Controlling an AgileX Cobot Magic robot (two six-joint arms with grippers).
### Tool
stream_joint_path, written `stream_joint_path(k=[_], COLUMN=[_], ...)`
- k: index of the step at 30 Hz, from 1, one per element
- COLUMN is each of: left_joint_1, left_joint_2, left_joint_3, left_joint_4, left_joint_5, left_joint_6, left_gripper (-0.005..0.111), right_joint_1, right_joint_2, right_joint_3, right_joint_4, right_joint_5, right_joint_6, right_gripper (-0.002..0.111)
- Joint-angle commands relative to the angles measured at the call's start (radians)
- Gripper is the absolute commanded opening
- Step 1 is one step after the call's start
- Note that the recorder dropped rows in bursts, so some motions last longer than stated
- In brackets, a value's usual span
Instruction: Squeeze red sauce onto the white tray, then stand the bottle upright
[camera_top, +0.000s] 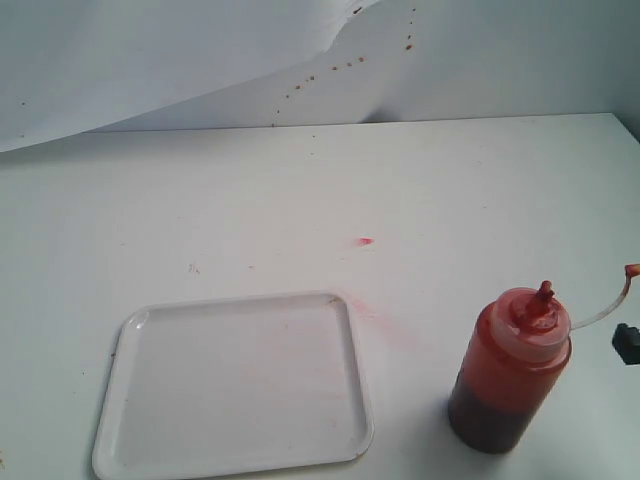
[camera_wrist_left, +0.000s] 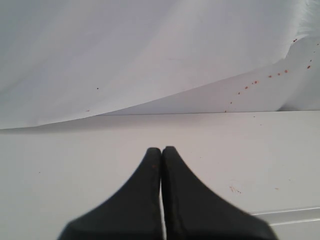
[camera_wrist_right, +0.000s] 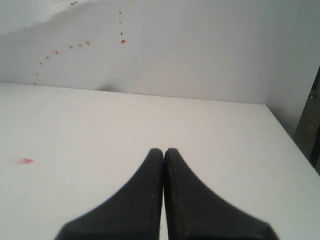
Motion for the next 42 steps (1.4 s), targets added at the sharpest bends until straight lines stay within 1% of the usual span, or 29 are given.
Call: stream_joint_path(k=[1, 4, 6, 9, 11, 16, 19, 21, 22, 24, 25, 27, 29, 31, 32, 34, 40, 42], left_joint_1=[0.0, 0.0, 0.0, 0.0, 0.0, 0.0, 0.0, 0.0, 0.0, 0.0, 0.0, 0.0, 0.0, 0.0, 0.0, 0.0, 0.0, 0.0], left_joint_2=[-0.002, -0.002, -0.002, -0.002, -0.002, -0.002, -0.002, -0.002, -0.002, -0.002, -0.002, -0.002, -0.002, -0.002, -0.002, -0.002, -0.002, -0.002], left_joint_3=[0.005, 0.005, 0.005, 0.005, 0.005, 0.005, 0.005, 0.005, 0.005, 0.005, 0.005, 0.005, 0.005, 0.005, 0.005, 0.005, 0.005, 0.005], left_joint_4=[-0.006, -0.006, -0.006, -0.006, -0.006, -0.006, -0.006, -0.006, -0.006, -0.006, -0.006, -0.006, -0.006, -0.006, -0.006, -0.006, -0.006, -0.006], left_joint_5=[-0.002, -0.002, -0.002, -0.002, -0.002, -0.002, -0.002, -0.002, -0.002, -0.002, -0.002, -0.002, -0.002, -0.002, -0.002, -0.002, -0.002, -0.002], left_joint_6=[-0.002, -0.002, -0.002, -0.002, -0.002, -0.002, -0.002, -0.002, -0.002, -0.002, -0.002, -0.002, -0.002, -0.002, -0.002, -0.002, -0.002, -0.002], left_gripper=[0.0, 0.0, 0.0, 0.0, 0.0, 0.0, 0.0, 0.0, 0.0, 0.0, 0.0, 0.0, 0.0, 0.0, 0.0, 0.0, 0.0, 0.0], right_joint_1=[0.002, 0.002, 0.002, 0.002, 0.002, 0.002, 0.002, 0.002, 0.002, 0.002, 0.002, 0.002, 0.002, 0.002, 0.002, 0.002, 0.002, 0.002], right_joint_2=[0.206, 0.318, 0.366, 0.386, 0.379, 0.352, 0.332, 0.319, 0.315, 0.306, 0.301, 0.299, 0.299, 0.301, 0.301, 0.301, 0.301, 0.301], right_joint_3=[0.004, 0.004, 0.004, 0.004, 0.004, 0.004, 0.004, 0.004, 0.004, 0.004, 0.004, 0.004, 0.004, 0.004, 0.004, 0.004, 0.004, 0.004], right_joint_4=[0.01, 0.001, -0.044, -0.128, -0.115, -0.07, -0.084, -0.093, -0.115, -0.183, -0.229, -0.298, -0.294, -0.272, -0.275, -0.285, -0.293, -0.238], right_joint_5=[-0.151, -0.154, -0.154, -0.12, -0.092, 0.05, 0.184, 0.235, 0.251, 0.255, 0.255, 0.24, 0.258, 0.266, 0.266, 0.268, 0.273, 0.262], right_joint_6=[0.006, 0.006, 0.006, 0.007, 0.007, -0.008, -0.004, -0.004, -0.004, 0.018, 0.066, 0.136, 0.175, 0.177, 0.177, 0.182, 0.186, 0.186], right_gripper=[0.0, 0.0, 0.0, 0.0, 0.0, 0.0, 0.0, 0.0, 0.003, 0.011, 0.018, 0.037, 0.057, 0.072, 0.076, 0.079, 0.079, 0.077])
